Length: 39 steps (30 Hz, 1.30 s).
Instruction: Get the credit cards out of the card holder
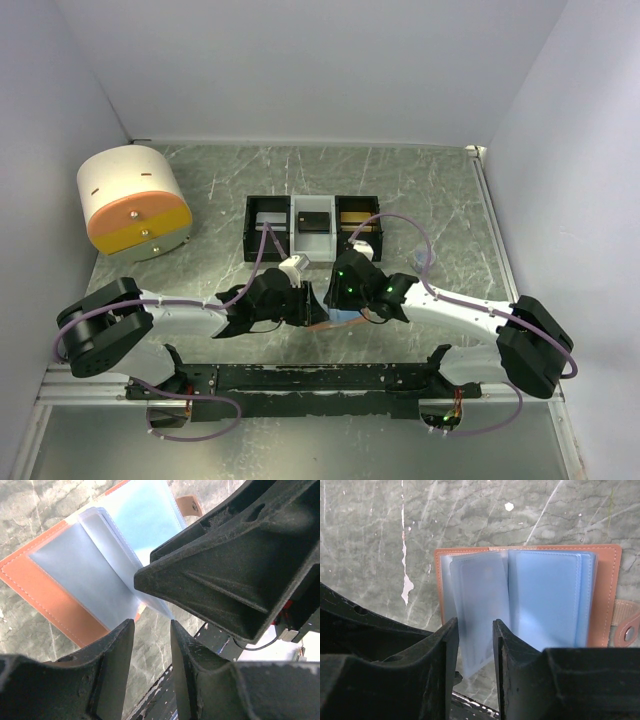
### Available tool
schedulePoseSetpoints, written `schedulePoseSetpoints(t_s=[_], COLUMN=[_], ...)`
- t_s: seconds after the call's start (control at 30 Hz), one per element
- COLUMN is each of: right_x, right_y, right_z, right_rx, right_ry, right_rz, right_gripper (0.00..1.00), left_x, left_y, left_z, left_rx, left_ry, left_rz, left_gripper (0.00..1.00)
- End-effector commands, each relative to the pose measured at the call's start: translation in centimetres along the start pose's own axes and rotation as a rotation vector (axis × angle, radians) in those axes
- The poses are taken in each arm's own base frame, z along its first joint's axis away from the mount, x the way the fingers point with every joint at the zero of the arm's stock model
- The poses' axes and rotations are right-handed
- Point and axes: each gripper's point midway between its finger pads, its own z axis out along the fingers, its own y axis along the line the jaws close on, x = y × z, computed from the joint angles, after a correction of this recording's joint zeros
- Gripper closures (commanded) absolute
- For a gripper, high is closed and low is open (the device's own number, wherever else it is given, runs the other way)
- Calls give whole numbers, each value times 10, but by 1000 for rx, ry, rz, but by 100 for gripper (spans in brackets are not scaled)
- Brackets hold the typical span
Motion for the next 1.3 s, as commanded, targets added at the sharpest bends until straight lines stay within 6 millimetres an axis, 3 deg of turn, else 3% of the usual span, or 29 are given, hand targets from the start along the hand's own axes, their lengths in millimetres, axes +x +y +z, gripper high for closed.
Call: schedulePoseSetpoints(t_s=[0.0, 0.27, 0.5, 0.87, 1.27], right_x=[-2, 0, 1, -1, -7], right_y=[-4, -6, -4, 3, 11], right_z=[-2, -1, 0, -3, -10], right_rx=[3, 4, -8, -40, -82], right_ry=[-12, -7, -3, -2, -17], right_rz=[2, 5, 12, 13, 11], right_gripper=[67, 70, 71, 62, 56], left_x=[-4, -3, -13, -4, -3], left_y=[-6, 1, -2, 20, 19], left_z=[-2, -4, 9, 20, 20], left_rx=[14, -9, -31, -120, -111], left_ry=[-15, -30, -40, -19, -19], left_rz=[19, 13, 19, -16, -18], left_gripper=[55, 61, 67, 73, 73])
